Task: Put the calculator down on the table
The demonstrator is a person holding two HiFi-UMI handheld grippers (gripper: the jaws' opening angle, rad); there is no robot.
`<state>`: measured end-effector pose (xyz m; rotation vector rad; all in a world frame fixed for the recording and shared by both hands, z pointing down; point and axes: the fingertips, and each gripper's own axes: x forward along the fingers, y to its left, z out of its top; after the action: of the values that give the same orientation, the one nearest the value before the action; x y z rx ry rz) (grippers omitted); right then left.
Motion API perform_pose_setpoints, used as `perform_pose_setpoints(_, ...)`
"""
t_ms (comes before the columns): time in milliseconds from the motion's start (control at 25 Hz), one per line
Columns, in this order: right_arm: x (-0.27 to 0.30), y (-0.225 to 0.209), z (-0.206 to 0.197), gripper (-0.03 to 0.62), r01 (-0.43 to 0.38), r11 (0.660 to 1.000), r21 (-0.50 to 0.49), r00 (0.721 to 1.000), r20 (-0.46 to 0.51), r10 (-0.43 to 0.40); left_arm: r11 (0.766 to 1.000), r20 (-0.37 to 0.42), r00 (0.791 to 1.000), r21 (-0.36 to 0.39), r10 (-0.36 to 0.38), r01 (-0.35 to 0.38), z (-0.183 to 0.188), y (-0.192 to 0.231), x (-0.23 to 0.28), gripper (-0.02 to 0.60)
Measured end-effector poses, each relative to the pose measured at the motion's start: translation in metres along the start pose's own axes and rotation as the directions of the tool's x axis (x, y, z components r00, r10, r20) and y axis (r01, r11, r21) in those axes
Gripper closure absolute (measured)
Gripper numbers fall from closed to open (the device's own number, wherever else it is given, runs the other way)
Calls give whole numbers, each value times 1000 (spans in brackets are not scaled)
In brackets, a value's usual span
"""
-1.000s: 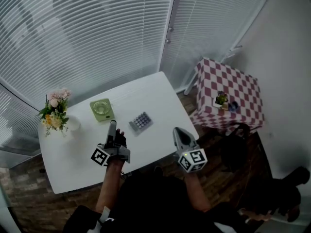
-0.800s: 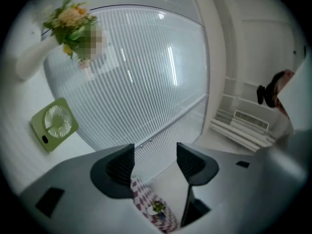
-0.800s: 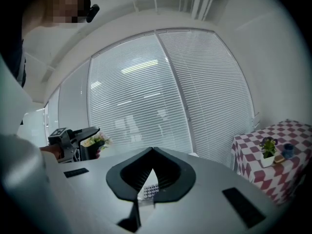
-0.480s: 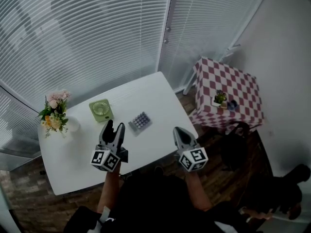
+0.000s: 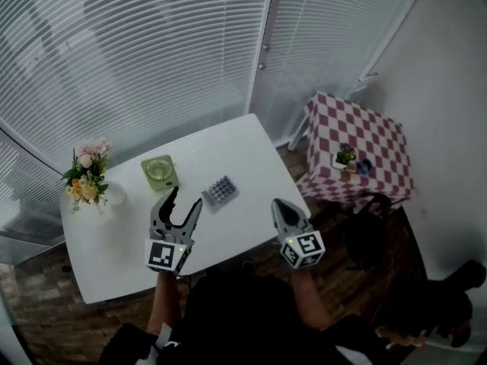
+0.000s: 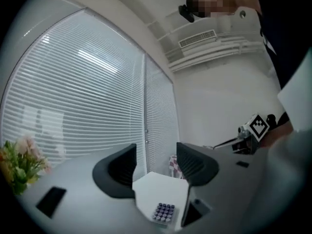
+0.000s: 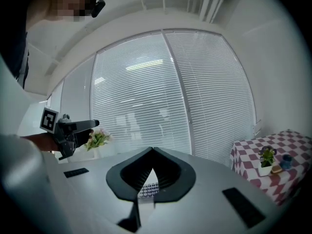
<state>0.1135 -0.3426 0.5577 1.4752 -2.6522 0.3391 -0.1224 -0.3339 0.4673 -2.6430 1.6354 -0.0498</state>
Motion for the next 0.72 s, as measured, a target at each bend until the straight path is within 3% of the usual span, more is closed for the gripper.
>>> perform_pose_setpoints(80,1,6,2,588,-17,999,-37,1000,-10,16,1000,-10,1000,26,-12,12,2,-3,0,331)
perform_pose_setpoints(160,2,10,3,588,-27,998,-64,1000,-17,26,1000,-3,1000,1,-13,13,2,-1,-2,331)
perform_pose_setpoints(560,4,12,10,588,-31,998,-62,999,6,32,999,17,1000,-30,21,-20,3,13,-11,341)
perform_pose_setpoints(600,4,13,9,588,-34,998,-61,999,5,35,999,33,999,-29,42,-41,6,16,-15,395)
perform_pose_setpoints(640,4,14,9,588,-37,997,-61,999,5,37,997,51,996,-43,72,-69,9,20,-19,505)
perform_pose_setpoints(720,5,15,8,588,-39,997,-64,999,5,40,992,59,992,-80,107,-102,9,26,-24,564)
